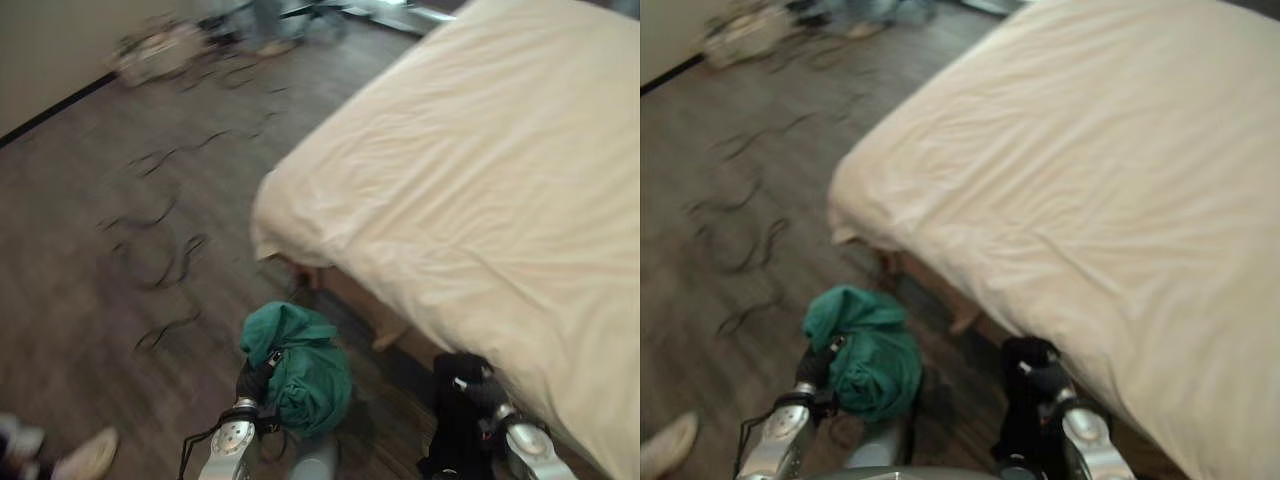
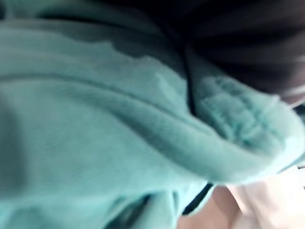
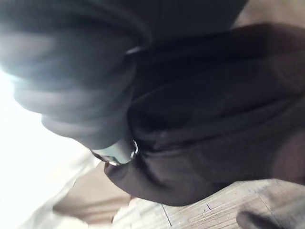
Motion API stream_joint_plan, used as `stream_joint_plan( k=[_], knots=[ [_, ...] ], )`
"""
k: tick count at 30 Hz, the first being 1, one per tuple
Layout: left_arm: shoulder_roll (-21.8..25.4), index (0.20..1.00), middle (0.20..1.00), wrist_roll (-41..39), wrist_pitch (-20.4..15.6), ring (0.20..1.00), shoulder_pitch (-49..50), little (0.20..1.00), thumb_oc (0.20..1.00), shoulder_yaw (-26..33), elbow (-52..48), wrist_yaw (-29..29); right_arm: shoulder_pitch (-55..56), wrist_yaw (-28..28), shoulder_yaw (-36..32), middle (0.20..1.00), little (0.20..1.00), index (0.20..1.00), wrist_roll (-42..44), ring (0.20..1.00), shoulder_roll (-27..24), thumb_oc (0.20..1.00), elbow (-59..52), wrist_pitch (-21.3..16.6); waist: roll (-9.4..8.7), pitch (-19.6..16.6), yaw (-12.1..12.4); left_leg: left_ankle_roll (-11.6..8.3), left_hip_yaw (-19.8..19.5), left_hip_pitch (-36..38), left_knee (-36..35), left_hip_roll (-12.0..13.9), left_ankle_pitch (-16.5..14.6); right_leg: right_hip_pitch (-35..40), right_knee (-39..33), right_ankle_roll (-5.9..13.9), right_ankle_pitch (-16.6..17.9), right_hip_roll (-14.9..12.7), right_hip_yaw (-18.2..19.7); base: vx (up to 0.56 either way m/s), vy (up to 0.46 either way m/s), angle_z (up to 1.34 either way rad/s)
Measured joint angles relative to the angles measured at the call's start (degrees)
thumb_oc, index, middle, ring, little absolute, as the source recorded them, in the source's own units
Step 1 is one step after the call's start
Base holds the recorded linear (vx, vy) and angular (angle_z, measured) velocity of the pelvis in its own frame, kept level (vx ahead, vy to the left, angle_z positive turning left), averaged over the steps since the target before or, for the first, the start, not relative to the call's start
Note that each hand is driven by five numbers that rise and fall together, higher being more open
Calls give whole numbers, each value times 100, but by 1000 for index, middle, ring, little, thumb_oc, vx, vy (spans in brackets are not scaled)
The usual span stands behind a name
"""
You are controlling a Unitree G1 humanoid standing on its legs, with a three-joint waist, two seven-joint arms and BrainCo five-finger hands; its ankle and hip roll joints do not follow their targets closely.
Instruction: Tidy up the quilt and then pick up the clothes from the bed and put them into the laundry hamper.
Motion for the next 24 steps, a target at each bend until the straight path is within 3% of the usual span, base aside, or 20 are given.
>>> stream_joint_plan(
  k=[1,2,3,4,5,6,7,8,9,10,11,12,13,15,16,17,18,21,23,24],
  knots=[
    [-13,200,200,4,10,200,0,200,200,10,331,72,56,-173,-72,200,200,200,-278,200,40,200,-22,9,-104,-75,-37,146,980,-8,430,71,-272,260,52,289,-92,-194,-596,115,154,201],
    [-68,200,200,1,20,200,-7,200,200,70,587,137,216,-312,-100,200,200,200,-411,200,30,200,-18,15,-152,-164,-59,270,1559,-3,655,136,-404,474,250,437,-223,-252,-905,171,212,243],
    [-124,200,200,-2,17,200,1,200,200,187,804,208,338,-399,-80,200,200,200,-487,200,53,200,146,31,-244,-293,-64,280,1695,-82,732,123,-396,609,557,289,-311,-313,-1086,268,257,293],
    [-90,200,200,-1,30,200,-7,200,200,361,919,308,362,-495,-173,200,200,200,-540,200,265,200,474,88,-360,-492,-46,348,1649,-188,597,-73,-446,596,1021,112,-212,-441,-1172,281,311,325],
    [-18,200,200,-1,34,200,-6,200,200,496,927,361,370,-507,-358,200,200,200,-592,200,393,200,727,94,-479,-519,0,573,1586,-196,447,-208,-237,579,1527,36,-154,-554,-1118,283,310,340],
    [91,200,200,-1,74,200,38,200,200,641,962,405,334,-526,-613,200,200,200,-598,200,523,200,1185,85,-524,-523,-4,643,1400,-102,312,-297,310,574,2410,56,-50,-742,-871,265,304,289],
    [268,200,200,0,108,200,93,200,200,797,1128,489,142,-597,-811,200,200,200,-582,200,725,200,1788,118,-690,-526,115,778,1074,57,228,-585,200,370,3380,156,148,-1127,-407,291,406,291],
    [584,200,200,2,188,200,260,200,200,919,1324,738,81,-705,-936,200,200,200,-416,200,1006,200,1958,177,-524,-471,272,838,456,562,-100,-717,115,-731,4569,258,20,-1181,646,301,316,199],
    [713,200,200,5,183,200,260,200,200,900,1318,769,64,-709,-918,200,200,200,-392,200,1056,200,1980,162,-465,-442,268,796,448,593,-90,-720,145,-1133,4641,256,21,-1200,895,386,110,172],
    [726,200,200,4,184,200,166,200,200,728,1320,842,-117,-704,-797,200,200,200,-115,200,1059,200,2102,91,-282,-335,53,722,-215,636,-112,-617,52,-1799,4412,74,-556,-145,2291,268,-123,150],
    [767,200,200,23,181,200,40,200,200,624,1332,828,-197,-697,-756,200,200,200,56,200,1058,200,2145,71,-69,-223,-205,579,-596,648,-247,-504,179,-1933,3942,-4,-856,337,2716,260,-186,240],
    [777,200,200,60,131,200,-100,200,200,491,1187,747,-127,-684,-766,200,200,200,253,200,1049,200,2175,89,-59,-197,-373,489,-735,830,-615,-538,396,-2147,2966,72,-852,298,2408,226,-118,216],
    [789,200,200,71,68,200,-45,200,200,456,1097,709,-174,-664,-760,200,200,200,333,200,1103,200,2235,87,-354,-208,-305,484,-758,1097,-792,-777,393,-2492,2146,82,-622,47,2413,325,-169,137],
    [699,200,200,82,79,200,94,200,200,454,1117,714,-307,-659,-717,200,200,200,330,200,1095,200,2248,47,-507,-249,-354,513,-916,1323,-789,-905,208,-2757,1452,-17,-196,-69,2542,241,-127,62],
    [657,200,200,97,47,200,107,200,200,438,1237,697,-311,-658,-716,200,200,200,325,200,1078,200,2286,23,-516,-286,-350,506,-1060,1357,-821,-909,109,-2776,1275,81,-101,7,2679,206,-147,92],
    [640,200,200,111,64,200,-38,200,200,330,1473,704,-308,-648,-719,200,200,200,316,200,1069,200,2380,13,-650,-344,-355,422,-1255,1463,-789,-924,112,-2690,1151,48,99,22,2758,210,-156,81],
    [14,200,200,124,125,200,-630,200,200,249,1733,547,-555,-595,-529,200,200,200,206,200,613,200,2560,78,-226,58,-360,-174,-1186,1918,-703,-283,-433,-1786,-39,-482,1165,769,2708,212,-143,57],
    [125,200,200,111,215,200,-764,200,200,-619,1114,545,-618,-590,-152,200,200,200,630,200,608,200,2210,40,-199,98,-319,-155,-1146,1595,-566,-229,-443,-2050,85,-527,1008,616,1808,105,-78,3],
    [53,200,200,117,256,200,-914,200,200,-860,997,543,-684,-536,-73,200,200,200,677,200,594,200,2030,30,-54,222,-266,-217,-1129,1466,-253,-129,-574,-2242,484,-600,837,708,1668,125,-150,-12],
    [-31,200,200,124,295,200,-1077,200,200,-1051,972,535,-781,-476,-57,200,200,200,676,200,608,200,1964,3,-39,373,-159,-213,-1028,1254,353,-128,-615,-2191,621,-695,714,737,1712,124,-161,-16]
  ],
)
